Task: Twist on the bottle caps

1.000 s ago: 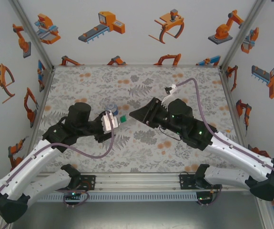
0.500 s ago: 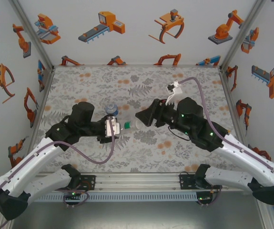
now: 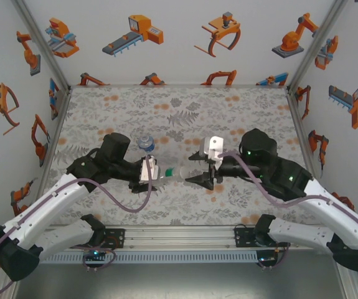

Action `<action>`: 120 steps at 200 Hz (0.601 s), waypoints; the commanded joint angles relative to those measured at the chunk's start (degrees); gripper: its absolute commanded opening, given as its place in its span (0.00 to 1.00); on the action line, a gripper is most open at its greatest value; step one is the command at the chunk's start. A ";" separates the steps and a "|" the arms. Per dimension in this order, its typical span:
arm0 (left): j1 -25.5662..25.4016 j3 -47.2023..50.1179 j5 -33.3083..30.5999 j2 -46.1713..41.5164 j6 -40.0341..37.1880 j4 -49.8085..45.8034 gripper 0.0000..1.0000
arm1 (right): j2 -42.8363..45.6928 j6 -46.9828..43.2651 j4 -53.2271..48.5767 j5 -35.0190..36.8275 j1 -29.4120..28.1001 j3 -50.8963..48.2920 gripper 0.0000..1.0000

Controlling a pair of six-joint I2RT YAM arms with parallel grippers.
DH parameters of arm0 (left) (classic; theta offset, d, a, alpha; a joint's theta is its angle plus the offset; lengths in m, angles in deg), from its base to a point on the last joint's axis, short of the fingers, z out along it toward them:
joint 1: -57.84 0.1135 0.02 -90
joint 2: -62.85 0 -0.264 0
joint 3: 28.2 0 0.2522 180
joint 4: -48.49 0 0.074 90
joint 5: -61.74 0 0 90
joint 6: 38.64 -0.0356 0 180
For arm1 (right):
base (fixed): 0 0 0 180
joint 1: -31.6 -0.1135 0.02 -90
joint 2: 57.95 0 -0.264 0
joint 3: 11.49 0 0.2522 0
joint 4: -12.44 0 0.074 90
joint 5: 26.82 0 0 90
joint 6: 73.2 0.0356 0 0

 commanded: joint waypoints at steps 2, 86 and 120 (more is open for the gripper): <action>-0.26 -1.67 3.94 -0.18 -1.52 -1.27 0.00 | -0.79 -8.22 -1.23 -4.22 0.10 0.74 0.59; -0.30 -1.80 3.75 0.31 -1.18 -1.25 0.00 | -2.13 -7.32 2.84 -5.90 0.02 -1.11 0.51; -0.25 -1.76 3.70 0.14 -1.06 -0.91 0.00 | -2.19 -6.68 2.79 -5.94 0.01 -1.33 0.41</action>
